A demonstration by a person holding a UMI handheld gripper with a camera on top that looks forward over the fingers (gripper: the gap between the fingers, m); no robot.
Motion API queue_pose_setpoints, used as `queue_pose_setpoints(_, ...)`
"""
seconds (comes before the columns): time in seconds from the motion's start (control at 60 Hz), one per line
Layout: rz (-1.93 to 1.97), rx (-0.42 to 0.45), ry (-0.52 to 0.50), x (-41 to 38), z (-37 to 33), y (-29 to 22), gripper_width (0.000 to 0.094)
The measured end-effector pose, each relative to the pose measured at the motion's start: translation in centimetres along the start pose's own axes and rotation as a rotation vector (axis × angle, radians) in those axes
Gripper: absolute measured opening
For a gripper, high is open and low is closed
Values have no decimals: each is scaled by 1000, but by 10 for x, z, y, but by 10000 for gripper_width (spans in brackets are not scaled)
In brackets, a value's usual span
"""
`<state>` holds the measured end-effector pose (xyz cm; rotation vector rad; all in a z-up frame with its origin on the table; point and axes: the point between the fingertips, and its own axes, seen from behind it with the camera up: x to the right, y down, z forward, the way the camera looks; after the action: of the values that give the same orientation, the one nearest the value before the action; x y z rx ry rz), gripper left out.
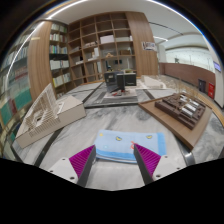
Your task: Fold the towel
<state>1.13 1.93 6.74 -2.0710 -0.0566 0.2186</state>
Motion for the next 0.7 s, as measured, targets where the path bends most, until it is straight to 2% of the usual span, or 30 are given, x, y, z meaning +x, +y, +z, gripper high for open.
queue_pose_setpoints(0.083,-78,-29,-33,-39,41,4,769)
queue_pose_setpoints(0.2,-176,-65,-20,-64,94,17,703)
queue_pose_setpoints(0.3,-227,-115,20,-58,120,35,590)
queue_pose_setpoints(0.333,-207,-91,17,-60,121,27,569)
queue_pose_setpoints(0.4,-194,-120,45,-52,123,32,355)
queue_pose_setpoints(0.433,-198,-107,73,-44,123,29,214)
queue_pose_setpoints(0.45,-183,-105,88,-40,123,27,95)
queue_pose_setpoints(0.467,-177,-101,94,-40,124,28,71)
queue_pose_setpoints(0.567,-185,-94,90,-41,121,27,11)
queue_pose_setpoints(0.7,-129,-67,77,-41,115,18,7)
